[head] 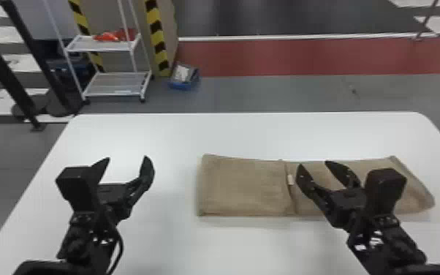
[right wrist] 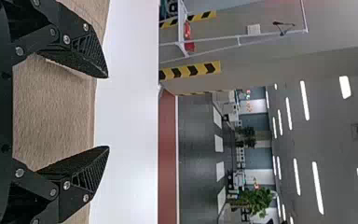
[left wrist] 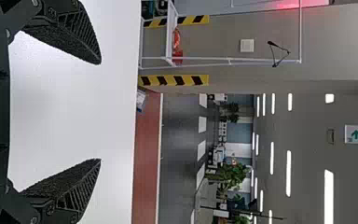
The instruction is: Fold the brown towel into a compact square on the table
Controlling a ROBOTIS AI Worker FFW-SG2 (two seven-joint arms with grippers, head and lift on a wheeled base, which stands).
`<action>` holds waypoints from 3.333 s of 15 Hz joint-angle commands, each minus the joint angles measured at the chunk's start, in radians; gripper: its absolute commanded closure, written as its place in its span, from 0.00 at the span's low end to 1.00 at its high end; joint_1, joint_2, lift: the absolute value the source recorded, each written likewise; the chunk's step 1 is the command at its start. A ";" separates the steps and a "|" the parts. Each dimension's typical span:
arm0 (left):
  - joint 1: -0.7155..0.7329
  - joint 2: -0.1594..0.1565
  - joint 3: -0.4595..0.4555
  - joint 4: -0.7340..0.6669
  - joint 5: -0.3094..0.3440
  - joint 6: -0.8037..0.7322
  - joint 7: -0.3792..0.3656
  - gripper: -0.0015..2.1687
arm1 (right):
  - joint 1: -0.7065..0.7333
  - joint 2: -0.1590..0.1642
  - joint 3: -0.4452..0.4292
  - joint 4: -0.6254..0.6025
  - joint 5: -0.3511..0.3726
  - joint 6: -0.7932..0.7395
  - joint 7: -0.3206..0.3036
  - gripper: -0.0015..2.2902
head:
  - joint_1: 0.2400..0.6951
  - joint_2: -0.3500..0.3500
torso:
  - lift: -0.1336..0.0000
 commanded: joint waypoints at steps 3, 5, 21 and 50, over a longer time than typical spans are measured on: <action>0.001 0.000 -0.002 0.000 0.002 -0.017 -0.003 0.07 | -0.034 0.004 0.079 0.024 0.050 0.093 -0.001 0.18 | 1.00 0.73 | 0.08; -0.002 0.000 -0.007 0.005 0.004 -0.017 -0.004 0.07 | -0.041 0.004 0.100 0.024 0.087 0.152 -0.002 0.26 | 1.00 0.75 | 0.08; -0.011 -0.003 -0.016 0.025 0.011 -0.017 -0.012 0.07 | -0.034 0.004 0.131 -0.013 0.104 0.247 -0.019 0.36 | 1.00 0.77 | 0.08; 0.035 -0.008 -0.027 -0.015 0.000 -0.014 0.003 0.07 | 0.086 -0.055 -0.377 -0.233 -0.163 0.198 0.111 0.61 | 1.00 0.42 | 0.08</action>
